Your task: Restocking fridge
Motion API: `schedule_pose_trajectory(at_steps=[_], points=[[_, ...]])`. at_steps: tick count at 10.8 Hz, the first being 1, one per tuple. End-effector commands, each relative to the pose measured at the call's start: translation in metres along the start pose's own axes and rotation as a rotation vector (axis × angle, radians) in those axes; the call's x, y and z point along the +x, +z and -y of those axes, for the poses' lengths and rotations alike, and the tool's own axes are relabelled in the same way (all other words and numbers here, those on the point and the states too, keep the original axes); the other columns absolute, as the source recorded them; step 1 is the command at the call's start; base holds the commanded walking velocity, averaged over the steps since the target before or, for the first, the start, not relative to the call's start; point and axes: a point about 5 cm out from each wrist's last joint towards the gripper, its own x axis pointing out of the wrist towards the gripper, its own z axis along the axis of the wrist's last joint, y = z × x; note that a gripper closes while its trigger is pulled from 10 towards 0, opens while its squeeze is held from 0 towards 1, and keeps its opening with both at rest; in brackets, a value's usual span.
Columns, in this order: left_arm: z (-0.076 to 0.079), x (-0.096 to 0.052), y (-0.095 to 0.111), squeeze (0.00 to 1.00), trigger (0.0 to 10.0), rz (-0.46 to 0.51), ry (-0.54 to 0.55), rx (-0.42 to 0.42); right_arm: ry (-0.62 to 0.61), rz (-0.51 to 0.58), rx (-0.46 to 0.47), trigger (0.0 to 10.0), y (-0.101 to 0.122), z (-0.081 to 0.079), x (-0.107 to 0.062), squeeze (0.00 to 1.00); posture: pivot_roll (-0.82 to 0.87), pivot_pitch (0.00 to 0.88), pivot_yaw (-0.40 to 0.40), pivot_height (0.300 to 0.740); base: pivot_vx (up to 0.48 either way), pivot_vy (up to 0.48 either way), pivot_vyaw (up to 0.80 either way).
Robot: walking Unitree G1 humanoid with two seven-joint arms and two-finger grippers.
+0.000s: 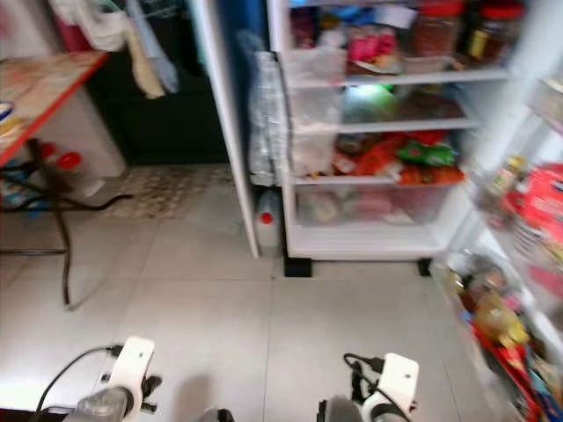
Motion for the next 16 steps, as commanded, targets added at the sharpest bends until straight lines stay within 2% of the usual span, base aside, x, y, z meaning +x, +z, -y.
schedule_pose_trajectory(at_steps=[1,5,6,13,16], points=[[-0.004,-0.001,-0.005,0.00,10.0,-0.010,0.013,-0.007,-0.001,0.001,0.009,10.0,-0.001,0.000,0.000,0.00,-0.23,0.024,0.107,0.660,0.000,0.000,0.00],[-0.005,-0.002,-0.007,0.00,10.0,-0.021,0.014,-0.006,0.008,0.013,0.003,10.0,0.001,-0.005,0.000,0.00,-0.22,0.021,0.107,0.734,0.000,0.000,0.00],[-0.005,-0.002,-0.008,0.00,10.0,-0.024,0.015,-0.005,0.012,0.015,0.002,10.0,0.001,-0.007,0.000,0.00,-0.22,0.020,0.107,0.740,0.000,0.000,0.00],[-0.008,-0.004,-0.016,0.00,10.0,-0.049,0.023,-0.010,0.022,0.036,0.006,10.0,0.003,-0.013,0.001,0.00,-0.22,0.012,0.109,0.740,0.000,0.000,0.00],[-0.008,-0.005,-0.018,0.00,10.0,-0.057,0.024,-0.015,0.024,0.011,-0.002,10.0,-0.002,-0.013,-0.001,0.00,-0.22,0.019,0.110,0.740,0.000,0.000,0.00]])
